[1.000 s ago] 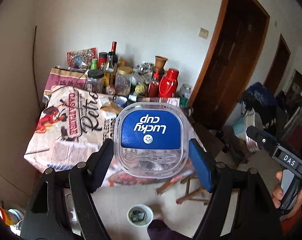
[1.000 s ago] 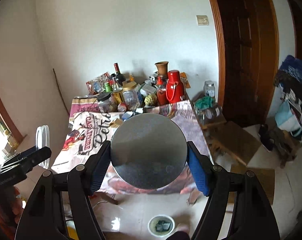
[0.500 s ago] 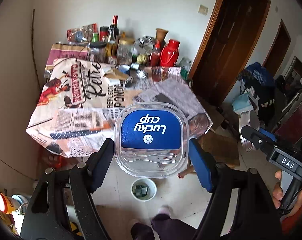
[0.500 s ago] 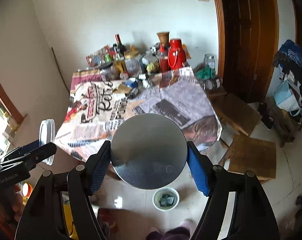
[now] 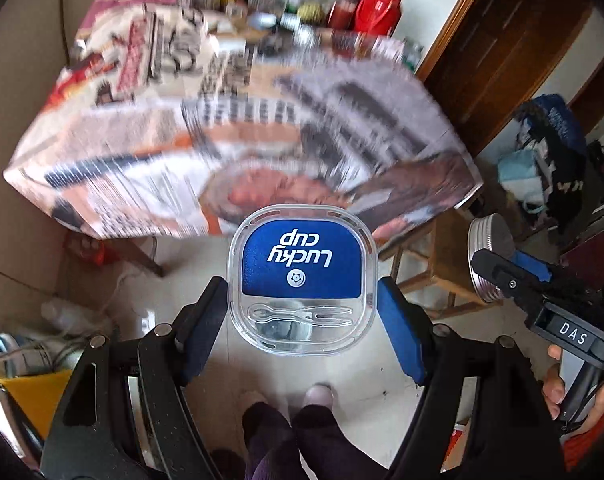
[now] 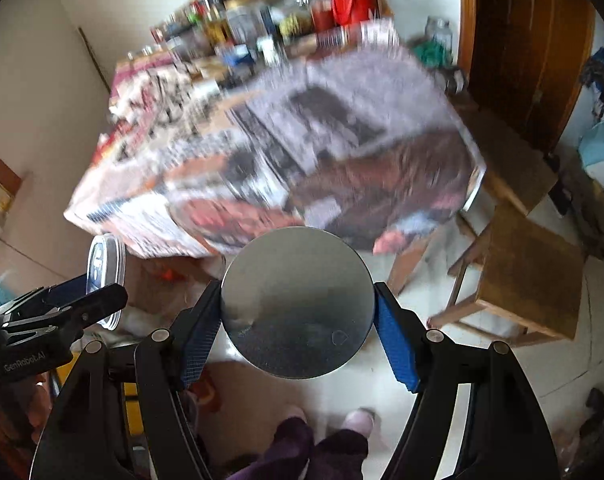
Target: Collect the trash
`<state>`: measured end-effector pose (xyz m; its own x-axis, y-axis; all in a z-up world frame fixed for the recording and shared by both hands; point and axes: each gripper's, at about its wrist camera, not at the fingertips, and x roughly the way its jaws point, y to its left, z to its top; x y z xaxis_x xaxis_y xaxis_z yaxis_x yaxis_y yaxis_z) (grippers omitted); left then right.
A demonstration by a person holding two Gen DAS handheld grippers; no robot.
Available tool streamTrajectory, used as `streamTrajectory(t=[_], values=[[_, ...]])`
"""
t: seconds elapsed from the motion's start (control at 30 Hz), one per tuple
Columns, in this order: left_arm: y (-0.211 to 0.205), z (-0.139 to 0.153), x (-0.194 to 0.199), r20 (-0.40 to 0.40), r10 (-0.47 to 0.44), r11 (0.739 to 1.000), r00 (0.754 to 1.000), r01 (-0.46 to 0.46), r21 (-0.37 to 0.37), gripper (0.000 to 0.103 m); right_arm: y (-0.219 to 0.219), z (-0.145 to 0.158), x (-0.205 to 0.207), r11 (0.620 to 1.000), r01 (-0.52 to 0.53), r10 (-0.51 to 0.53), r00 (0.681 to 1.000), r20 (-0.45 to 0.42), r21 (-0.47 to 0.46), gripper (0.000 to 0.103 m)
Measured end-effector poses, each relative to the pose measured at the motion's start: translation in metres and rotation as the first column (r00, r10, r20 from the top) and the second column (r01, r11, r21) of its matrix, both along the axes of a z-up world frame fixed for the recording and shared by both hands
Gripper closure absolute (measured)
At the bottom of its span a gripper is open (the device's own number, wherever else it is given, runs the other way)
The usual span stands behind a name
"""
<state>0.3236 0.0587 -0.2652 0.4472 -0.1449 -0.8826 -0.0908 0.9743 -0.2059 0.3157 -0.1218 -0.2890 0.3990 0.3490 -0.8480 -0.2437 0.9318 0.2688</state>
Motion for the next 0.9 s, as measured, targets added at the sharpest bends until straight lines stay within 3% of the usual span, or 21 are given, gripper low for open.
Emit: streamTrajectory(t=[0.27, 0.57, 0.7, 0.9], values=[[0.002, -0.13, 0.02, -0.158, 0.037, 0.999, 0.987, -0.039, -0.01, 0.029, 0.005, -0.117, 0.017, 1.0, -0.022, 0.02, 0.988, -0.153, -0.008, 0.033], [0.014, -0.252, 0.025, -0.254, 0.079, 0.997, 0.964, -0.08, 0.01, 0.029, 0.029, -0.248, 0.018, 0.995, -0.097, 0.091, 0.957, -0.275, -0.008, 0.033], [0.024, -0.3, 0.02, -0.3, 0.1, 0.995, 0.949, -0.101, 0.015, 0.029, 0.042, -0.281, 0.023, 0.992, -0.124, 0.125, 0.954, -0.272, 0.018, 0.032], [0.027, -0.345, 0.015, -0.349, 0.102, 0.994, 0.932, -0.107, 0.006, 0.029, 0.042, -0.306, 0.029, 0.992, -0.102, 0.119, 0.944, -0.309, 0.071, 0.032]])
